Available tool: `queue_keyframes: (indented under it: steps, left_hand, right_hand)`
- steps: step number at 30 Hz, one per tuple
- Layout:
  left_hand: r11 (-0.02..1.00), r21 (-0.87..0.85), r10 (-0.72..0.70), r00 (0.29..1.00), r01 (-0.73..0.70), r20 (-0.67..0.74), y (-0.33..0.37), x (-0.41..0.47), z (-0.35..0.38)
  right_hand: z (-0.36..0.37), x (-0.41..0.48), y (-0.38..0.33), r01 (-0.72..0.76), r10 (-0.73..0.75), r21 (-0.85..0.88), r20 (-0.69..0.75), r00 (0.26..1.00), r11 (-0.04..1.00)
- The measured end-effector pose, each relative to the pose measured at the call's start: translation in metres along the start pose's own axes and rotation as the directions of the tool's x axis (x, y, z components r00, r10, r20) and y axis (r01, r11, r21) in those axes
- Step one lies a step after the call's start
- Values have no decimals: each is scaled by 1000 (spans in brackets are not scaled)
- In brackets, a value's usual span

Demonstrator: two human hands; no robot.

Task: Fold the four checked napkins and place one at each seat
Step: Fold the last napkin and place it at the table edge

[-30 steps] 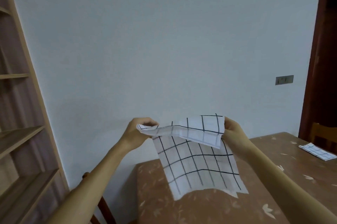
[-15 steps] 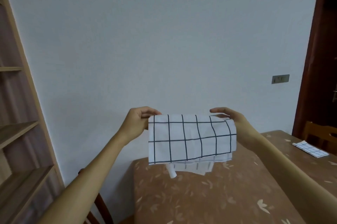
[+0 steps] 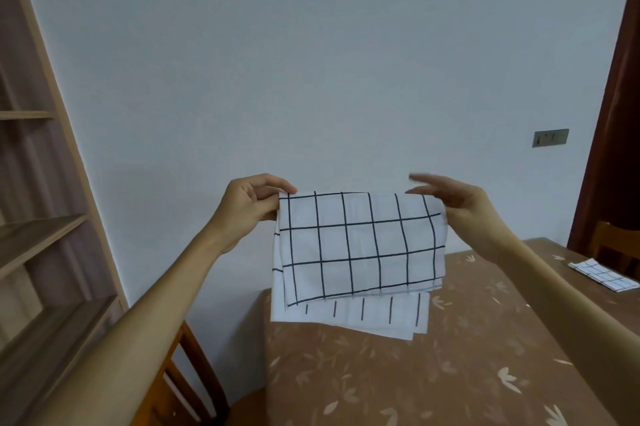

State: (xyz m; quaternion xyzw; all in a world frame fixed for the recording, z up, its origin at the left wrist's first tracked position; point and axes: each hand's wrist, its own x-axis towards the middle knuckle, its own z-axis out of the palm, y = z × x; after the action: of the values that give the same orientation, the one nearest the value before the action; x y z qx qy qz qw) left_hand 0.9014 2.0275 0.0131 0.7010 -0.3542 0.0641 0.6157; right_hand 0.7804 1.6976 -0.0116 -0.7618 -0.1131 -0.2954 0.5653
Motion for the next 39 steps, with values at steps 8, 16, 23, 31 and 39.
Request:
queue_keyframes:
  steps: [8,16,23,31,39]
  left_hand:
    - [992,-121,-37,999,35,-16,6,1,-2]
    - [993,112,17,998,-24,68,6,2,-14]
    - [968,231,72,992,-95,105,6,8,-18]
    - [978,154,134,990,-137,35,5,8,-14]
    - [982,145,119,992,-122,29,8,11,-13]
  right_hand:
    - [16,-5,11,-33,35,-144,7,999,989]
    - [-2,1,-3,-61,60,67,20,998,996]
    - [-5,-4,-9,-123,120,29,81,989,992]
    - [1,-8,-19,-88,88,-22,7,996,996]
    - [5,-7,-32,-124,119,-149,-37,992,981]
